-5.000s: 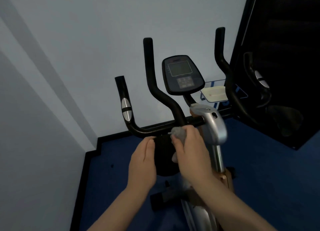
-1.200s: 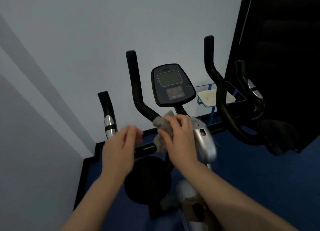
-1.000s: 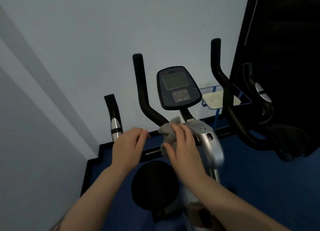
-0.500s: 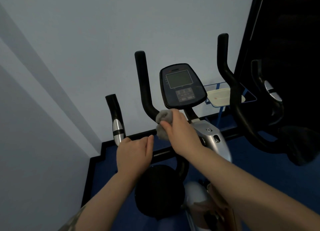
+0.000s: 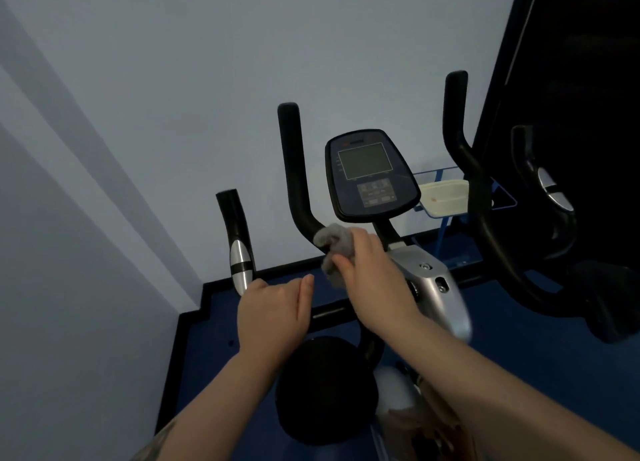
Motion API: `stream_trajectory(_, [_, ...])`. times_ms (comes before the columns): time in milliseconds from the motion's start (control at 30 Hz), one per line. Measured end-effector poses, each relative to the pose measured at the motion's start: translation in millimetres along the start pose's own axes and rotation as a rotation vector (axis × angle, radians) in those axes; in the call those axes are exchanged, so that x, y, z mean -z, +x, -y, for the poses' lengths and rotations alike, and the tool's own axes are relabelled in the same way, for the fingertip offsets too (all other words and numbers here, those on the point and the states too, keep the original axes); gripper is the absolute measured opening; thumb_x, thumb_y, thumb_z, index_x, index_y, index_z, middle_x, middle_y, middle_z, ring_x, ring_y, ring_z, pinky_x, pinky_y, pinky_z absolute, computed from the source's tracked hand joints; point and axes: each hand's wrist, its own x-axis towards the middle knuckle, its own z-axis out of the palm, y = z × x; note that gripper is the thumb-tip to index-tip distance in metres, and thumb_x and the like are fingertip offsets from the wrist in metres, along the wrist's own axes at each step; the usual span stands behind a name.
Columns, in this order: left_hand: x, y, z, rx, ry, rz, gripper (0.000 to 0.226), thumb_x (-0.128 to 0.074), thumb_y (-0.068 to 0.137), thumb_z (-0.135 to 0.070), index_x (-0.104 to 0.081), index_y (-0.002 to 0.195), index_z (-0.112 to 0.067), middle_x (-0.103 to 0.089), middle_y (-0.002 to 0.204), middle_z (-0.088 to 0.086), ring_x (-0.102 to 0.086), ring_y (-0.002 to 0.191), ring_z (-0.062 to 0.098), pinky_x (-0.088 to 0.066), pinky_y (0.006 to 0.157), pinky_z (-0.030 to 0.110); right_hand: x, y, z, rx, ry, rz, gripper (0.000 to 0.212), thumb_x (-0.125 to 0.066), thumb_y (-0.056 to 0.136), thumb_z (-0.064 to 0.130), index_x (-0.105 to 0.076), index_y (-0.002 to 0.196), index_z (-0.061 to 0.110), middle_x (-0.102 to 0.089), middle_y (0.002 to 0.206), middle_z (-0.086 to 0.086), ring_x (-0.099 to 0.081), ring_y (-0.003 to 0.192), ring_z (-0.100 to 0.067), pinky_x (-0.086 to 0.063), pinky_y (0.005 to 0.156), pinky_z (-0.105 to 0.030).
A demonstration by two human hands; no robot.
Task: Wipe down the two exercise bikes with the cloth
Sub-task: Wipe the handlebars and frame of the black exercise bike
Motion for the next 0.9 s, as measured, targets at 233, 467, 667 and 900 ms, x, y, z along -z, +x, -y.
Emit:
stream_trajectory(233, [-1,0,3,-0.013,-0.011,-0.014,0.050,-0.041,0.095,-0.026,-0.049,0.047,-0.017,-0.046,0.038,-0.003,-0.038,0.031,0.019,-0.038,0.051,0.026,-6,40,17,-0.092,0.028,0.066,0.029,-0.038,0.102,0.042,-0.043,0.122,0.021,-0.052,0.119,-0.005,-0.057,0.098,-0.022,-0.045,0.075,-0.035])
stream_trajectory(467, [-2,-1,4,-0.018,-0.031,-0.019,0.049,-0.041,0.095,-0.025,-0.048,0.047,-0.018,-0.045,0.038,-0.004,-0.037,0.031,0.019,-0.041,0.048,0.030,1,13,4,-0.003,-0.077,0.071,0.038,-0.045,0.100,0.039,-0.034,0.132,0.023,-0.044,0.123,-0.006,-0.055,0.099,-0.023,-0.050,0.080,-0.042])
stream_trajectory(667, [0,-2,2,-0.014,-0.006,-0.014,0.050,-0.041,0.094,-0.026,-0.049,0.046,-0.017,-0.045,0.037,-0.004,-0.038,0.030,0.019,-0.034,0.051,0.025,8,8,7,-0.098,0.039,0.105,0.038,-0.046,0.099,0.043,-0.039,0.129,0.020,-0.051,0.118,-0.006,-0.054,0.104,-0.023,-0.048,0.086,-0.042])
stream_trajectory(900, [-3,-2,4,-0.013,-0.025,-0.016,0.050,-0.040,0.095,-0.027,-0.047,0.047,-0.018,-0.044,0.037,-0.005,-0.036,0.030,0.017,-0.039,0.053,0.027,14,13,5,-0.129,-0.168,0.138,0.040,-0.040,0.100,0.048,-0.043,0.120,0.013,-0.058,0.117,-0.009,-0.050,0.109,-0.025,-0.039,0.098,-0.043])
